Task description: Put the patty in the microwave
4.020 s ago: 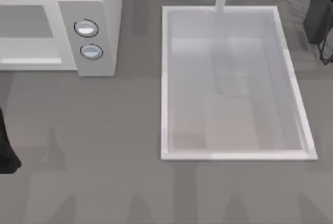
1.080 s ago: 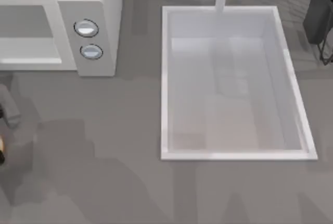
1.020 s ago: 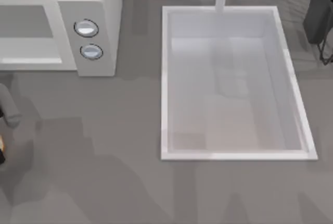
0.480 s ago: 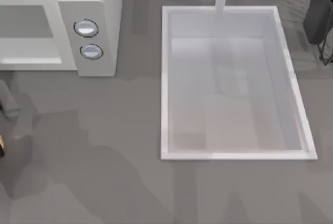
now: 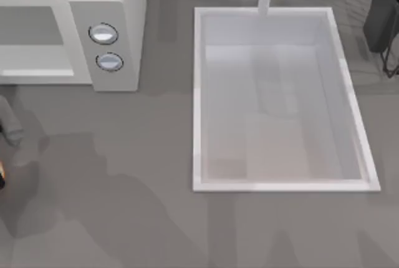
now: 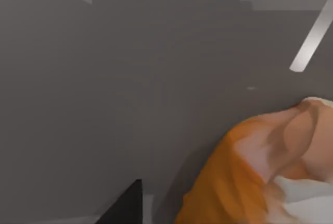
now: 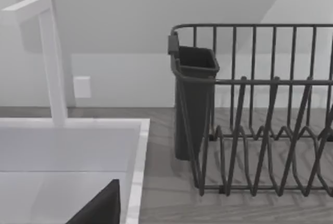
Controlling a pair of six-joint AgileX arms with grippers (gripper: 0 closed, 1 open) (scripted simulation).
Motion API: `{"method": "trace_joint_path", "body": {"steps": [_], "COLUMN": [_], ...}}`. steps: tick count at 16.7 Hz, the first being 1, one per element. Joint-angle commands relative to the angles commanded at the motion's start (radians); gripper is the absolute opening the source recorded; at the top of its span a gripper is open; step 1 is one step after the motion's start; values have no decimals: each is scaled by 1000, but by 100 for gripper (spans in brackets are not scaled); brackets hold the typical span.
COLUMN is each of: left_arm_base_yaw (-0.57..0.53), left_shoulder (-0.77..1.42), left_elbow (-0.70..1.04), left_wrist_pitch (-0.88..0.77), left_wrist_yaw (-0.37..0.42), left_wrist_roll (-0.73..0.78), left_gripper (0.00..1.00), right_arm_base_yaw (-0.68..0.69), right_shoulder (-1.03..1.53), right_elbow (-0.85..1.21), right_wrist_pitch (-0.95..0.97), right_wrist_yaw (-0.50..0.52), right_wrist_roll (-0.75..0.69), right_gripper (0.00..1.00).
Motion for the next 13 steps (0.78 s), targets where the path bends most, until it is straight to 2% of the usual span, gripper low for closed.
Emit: {"method": "trace_joint_path", "body": {"steps": [5,13], "left_arm_base_yaw": [0,0], "left_shoulder": [0,0], "left_elbow": [0,0], "left_wrist_pitch": [0,0], "left_wrist_yaw": [0,0], "left_wrist_roll": [0,0], "left_gripper": [2,0], "right_arm_base_yaw": [0,0], "right_shoulder": [0,0], "right_elbow": [0,0], "right_wrist_pitch": [0,0], "right_wrist_yaw": [0,0], "right_wrist_roll": [0,0], "right_gripper": [100,100]}}
